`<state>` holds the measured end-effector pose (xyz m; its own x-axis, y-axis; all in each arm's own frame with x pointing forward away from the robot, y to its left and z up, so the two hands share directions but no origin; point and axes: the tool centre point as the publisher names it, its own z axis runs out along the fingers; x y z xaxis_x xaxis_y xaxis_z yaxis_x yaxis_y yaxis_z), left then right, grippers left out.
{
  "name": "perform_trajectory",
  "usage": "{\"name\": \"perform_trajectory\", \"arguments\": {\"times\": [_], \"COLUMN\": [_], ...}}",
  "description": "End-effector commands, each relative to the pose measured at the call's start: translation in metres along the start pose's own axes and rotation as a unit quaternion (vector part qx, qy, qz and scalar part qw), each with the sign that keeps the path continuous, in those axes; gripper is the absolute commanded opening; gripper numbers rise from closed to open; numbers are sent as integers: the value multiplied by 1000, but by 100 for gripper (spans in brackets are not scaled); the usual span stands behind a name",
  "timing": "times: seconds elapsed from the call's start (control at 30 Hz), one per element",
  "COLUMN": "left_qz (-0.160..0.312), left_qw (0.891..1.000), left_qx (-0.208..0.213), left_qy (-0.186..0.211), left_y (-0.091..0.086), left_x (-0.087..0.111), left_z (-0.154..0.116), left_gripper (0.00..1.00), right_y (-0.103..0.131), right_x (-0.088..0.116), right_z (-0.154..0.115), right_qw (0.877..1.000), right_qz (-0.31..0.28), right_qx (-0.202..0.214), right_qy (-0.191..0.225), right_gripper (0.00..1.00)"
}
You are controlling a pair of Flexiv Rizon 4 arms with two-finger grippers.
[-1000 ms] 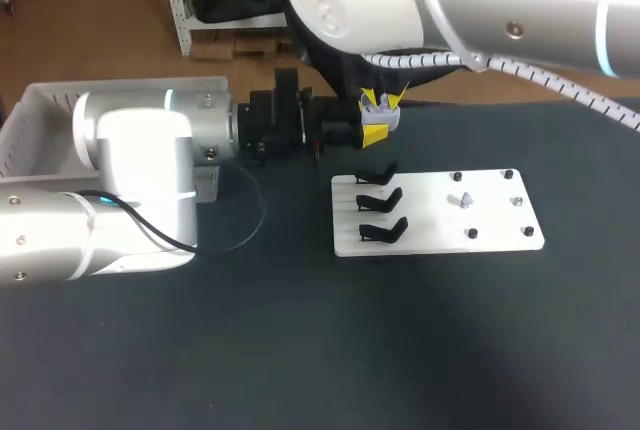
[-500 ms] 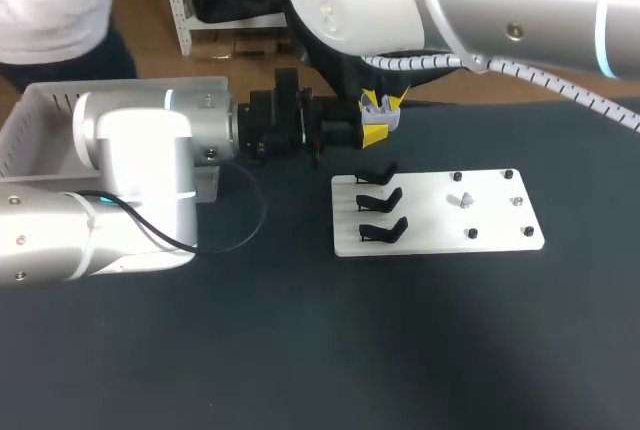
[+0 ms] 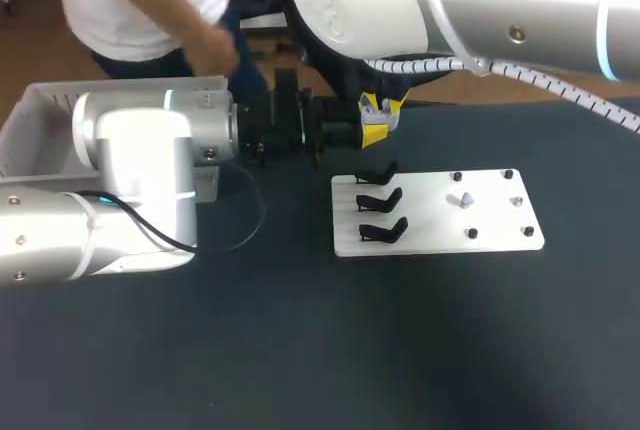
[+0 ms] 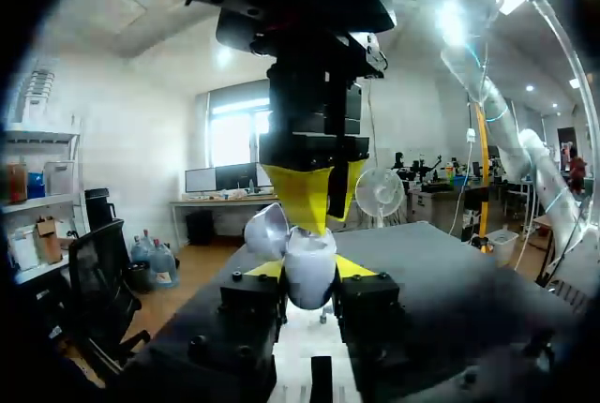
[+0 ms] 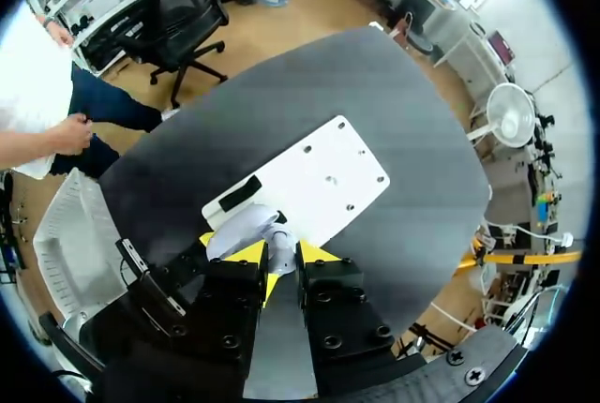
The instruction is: Pick up each earbud case from the left stands, insert the matching earbuds, close the lid, and place the case in the box.
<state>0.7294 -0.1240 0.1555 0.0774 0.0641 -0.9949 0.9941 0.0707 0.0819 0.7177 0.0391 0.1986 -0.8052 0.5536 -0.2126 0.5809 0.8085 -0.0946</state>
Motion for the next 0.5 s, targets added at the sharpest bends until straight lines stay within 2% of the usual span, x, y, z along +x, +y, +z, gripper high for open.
{"name": "perform_trajectory", "arguments": {"times": [0.03,0.27,0.3,0.4,0.43,0.5], "left_qz": [2,2,2,2,2,2], "left_qw": [1000,1000,1000,1000,1000,1000], "left_qx": [-4,-4,-4,-4,-4,-4], "left_qy": [-2,-2,-2,-2,-2,-2], "left_y": [-2,-2,-2,-2,-2,-2], "left_x": [1,1,1,1,1,1], "left_z": [1,1,1,1,1,1], "left_gripper": [0,0,0,0,0,0], "right_y": [-2,-3,-3,-4,-4,-4], "right_x": [2,4,3,3,3,2], "right_z": [1,3,4,2,2,1], "right_qw": [1000,1000,1000,1000,1000,1000], "right_qz": [2,1,1,1,1,2], "right_qx": [-2,-3,-3,-5,-5,-6], "right_qy": [0,3,3,3,2,1], "right_gripper": [0,0,4,27,33,34]}}
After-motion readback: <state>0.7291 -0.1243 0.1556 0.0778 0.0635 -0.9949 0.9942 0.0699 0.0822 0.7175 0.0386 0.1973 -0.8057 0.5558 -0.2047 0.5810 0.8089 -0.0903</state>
